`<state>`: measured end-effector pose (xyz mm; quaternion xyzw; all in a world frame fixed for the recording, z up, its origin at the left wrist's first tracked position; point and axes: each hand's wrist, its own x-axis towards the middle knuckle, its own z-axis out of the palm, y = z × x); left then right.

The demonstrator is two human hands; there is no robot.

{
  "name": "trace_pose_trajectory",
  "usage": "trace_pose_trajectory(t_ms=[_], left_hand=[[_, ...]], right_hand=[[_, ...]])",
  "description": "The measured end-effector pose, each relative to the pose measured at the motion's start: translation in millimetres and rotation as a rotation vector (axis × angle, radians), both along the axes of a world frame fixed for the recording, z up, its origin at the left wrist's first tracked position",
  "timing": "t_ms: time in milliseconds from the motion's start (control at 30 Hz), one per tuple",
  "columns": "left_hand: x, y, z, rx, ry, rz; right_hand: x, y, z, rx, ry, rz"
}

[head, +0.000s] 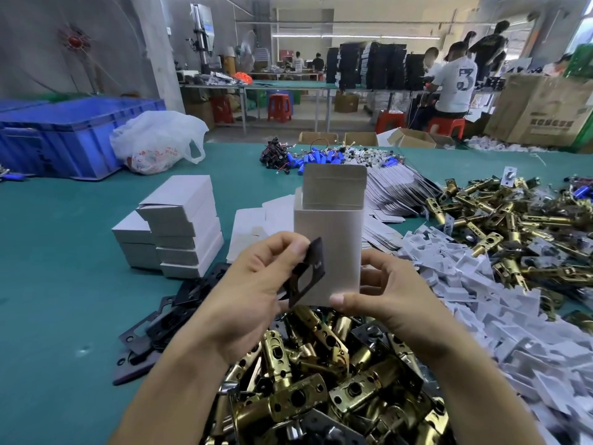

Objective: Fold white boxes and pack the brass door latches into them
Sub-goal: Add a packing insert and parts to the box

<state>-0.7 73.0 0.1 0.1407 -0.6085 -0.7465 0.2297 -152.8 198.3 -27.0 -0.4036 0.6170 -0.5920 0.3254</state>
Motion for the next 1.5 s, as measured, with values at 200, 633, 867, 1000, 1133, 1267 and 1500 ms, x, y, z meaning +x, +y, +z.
trace_pose_trajectory(t_ms=[200, 633, 867, 1000, 1133, 1267, 1500], left_hand=[[1.5, -2.4, -4.2, -0.085, -0.025, -0.077], [-23.7, 10.2, -23.5, -0.092, 0.068, 0.343], [-24.0, 6.3, -25.4, 0.043, 0.012, 0.276], [-23.1, 1.5, -27.4, 0.097, 0.017, 0.261], [-20.6, -0.9, -27.2, 0.066, -0.001, 0.236], [-22.8, 1.9, -26.3, -0.006, 0.023, 0.220], [-22.5, 1.8, -34.5, -0.106, 0.116, 0.116]], right_hand=[[6.9, -2.4, 4.4, -0.054, 0.028, 0.017], [10.6, -0.9, 10.8, -0.242, 0.875, -0.228], [8.1, -1.5, 11.4, -0.170, 0.909, -0.120], [9.5, -2.7, 12.7, -0.203, 0.915, -0.123], [9.2, -4.8, 13.2, -0.246, 1.008, -0.109], [9.9, -6.2, 13.1, -0.382, 1.002, -0.239], [11.5, 1.5, 27.9, -0.612, 0.304, -0.407]])
